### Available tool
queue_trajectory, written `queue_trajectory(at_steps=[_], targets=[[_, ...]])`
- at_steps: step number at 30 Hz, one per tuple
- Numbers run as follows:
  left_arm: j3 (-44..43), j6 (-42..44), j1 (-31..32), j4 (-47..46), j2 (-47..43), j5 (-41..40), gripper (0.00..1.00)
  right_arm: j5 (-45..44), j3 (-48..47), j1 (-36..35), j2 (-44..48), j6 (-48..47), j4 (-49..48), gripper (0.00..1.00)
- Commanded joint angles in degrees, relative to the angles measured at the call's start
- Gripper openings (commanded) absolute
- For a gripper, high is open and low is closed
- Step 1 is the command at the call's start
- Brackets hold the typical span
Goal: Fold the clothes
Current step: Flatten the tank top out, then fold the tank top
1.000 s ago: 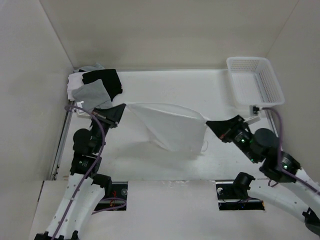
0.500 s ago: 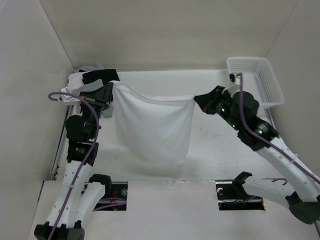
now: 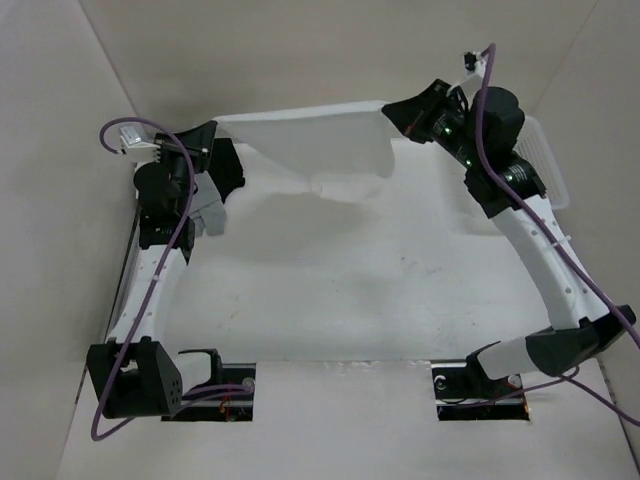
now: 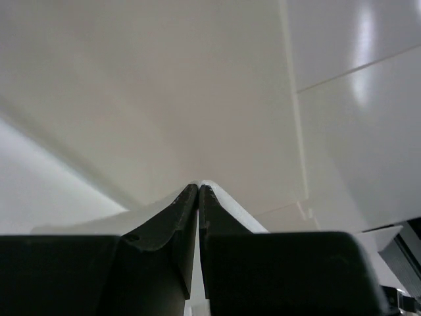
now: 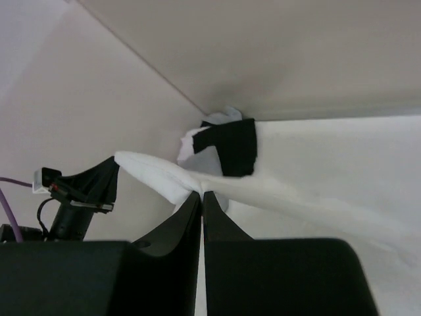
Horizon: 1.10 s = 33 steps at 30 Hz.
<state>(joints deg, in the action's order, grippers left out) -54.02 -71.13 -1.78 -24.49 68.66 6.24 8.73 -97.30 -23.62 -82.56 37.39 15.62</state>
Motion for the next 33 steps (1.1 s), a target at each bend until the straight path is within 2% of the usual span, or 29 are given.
queue_trajectory(at_steps=[1, 5, 10, 15, 18, 23, 25, 30, 33], targets=[[-3.21, -0.68, -0.20, -8.29, -3.97, 1.93, 0.04, 2.34, 0.07, 0.11, 3.54, -1.53, -1.55, 0.06], [4.42, -0.50, 1.38, -9.17, -4.59, 1.76, 0.05, 1.99, 13.67, 0.46, 8.63, -0.48, -6.11, 0.07], [22.51, -1.37, 3.32, -15.05, -8.53, 1.49, 0.05, 3.48, 35.63, 0.37, 15.32, 1.54, -14.45, 0.07], [42.47, -0.76, 3.06, -14.19, -20.91, 4.91, 0.05, 3.31, 60.33, -1.21, 19.01, 8.30, -25.88, 0.06], [50.66, -0.68, 2.44, -4.20, -32.76, 10.35, 0.05, 2.43, 71.95, -3.40, 21.91, 12.09, -29.76, 0.05], [54.02, 0.12, 2.79, 19.96, -51.05, 17.66, 0.05, -1.69, 84.62, -10.77, 36.56, 18.41, -23.29, 0.05], [53.85, -0.14, 4.01, 27.62, -54.06, 18.02, 0.04, -2.92, 87.26, -15.16, 43.16, 21.92, -17.58, 0.05], [51.13, 0.64, 6.04, 35.20, -56.44, 13.55, 0.02, -9.59, 87.99, -24.93, 56.09, 27.74, -4.22, 0.06], [48.05, 1.96, 6.39, 35.13, -56.18, 7.06, 0.03, -11.55, 84.22, -25.65, 55.07, 25.91, -1.82, 0.07]])
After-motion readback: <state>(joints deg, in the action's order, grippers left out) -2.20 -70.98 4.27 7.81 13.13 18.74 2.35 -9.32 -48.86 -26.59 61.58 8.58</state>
